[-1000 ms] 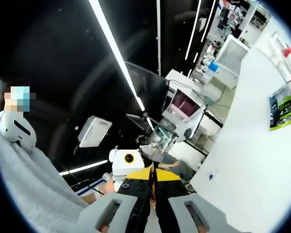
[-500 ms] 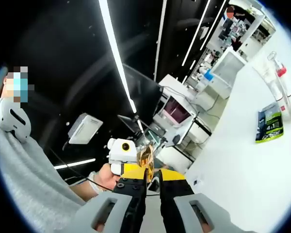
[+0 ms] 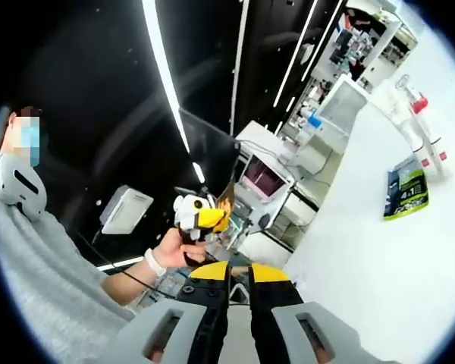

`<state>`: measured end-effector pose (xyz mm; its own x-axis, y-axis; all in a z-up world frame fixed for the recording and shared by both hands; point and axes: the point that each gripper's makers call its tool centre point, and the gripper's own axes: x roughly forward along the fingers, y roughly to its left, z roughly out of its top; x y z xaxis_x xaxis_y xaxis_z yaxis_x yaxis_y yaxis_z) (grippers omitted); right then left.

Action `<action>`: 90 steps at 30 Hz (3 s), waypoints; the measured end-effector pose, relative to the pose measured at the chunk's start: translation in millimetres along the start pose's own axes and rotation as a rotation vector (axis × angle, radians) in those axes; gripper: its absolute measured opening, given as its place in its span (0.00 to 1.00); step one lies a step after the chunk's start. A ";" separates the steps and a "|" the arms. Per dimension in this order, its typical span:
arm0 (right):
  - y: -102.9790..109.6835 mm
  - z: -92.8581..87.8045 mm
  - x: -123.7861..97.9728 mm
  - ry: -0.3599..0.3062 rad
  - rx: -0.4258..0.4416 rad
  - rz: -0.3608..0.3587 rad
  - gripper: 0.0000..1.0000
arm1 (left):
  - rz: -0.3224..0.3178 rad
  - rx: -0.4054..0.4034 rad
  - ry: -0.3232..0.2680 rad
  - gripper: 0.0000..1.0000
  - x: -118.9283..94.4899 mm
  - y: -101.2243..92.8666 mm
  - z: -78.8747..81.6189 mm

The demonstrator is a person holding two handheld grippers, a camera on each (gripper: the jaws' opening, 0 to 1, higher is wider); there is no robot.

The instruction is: Arrange the skincare products in the storage area until every visible bottle or jar stands upright without overlapping.

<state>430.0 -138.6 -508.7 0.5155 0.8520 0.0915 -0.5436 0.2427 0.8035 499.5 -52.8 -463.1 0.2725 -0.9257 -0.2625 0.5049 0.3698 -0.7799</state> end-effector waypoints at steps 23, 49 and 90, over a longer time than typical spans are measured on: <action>-40.6 -7.3 -18.1 -0.015 0.091 -0.085 0.04 | 0.001 -0.130 0.057 0.00 41.3 67.1 56.3; -69.6 -13.4 -41.0 -0.067 0.154 -0.191 0.08 | 0.087 -0.182 0.219 0.00 88.3 159.0 68.4; -116.9 -36.5 -69.4 -0.104 0.284 -0.355 0.09 | 0.215 -0.142 0.585 0.00 160.3 279.5 53.8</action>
<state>433.6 -209.1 -630.4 0.7085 0.6846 -0.1713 -0.1265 0.3620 0.9236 728.3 -93.5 -692.5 -0.1570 -0.7374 -0.6570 0.3641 0.5752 -0.7325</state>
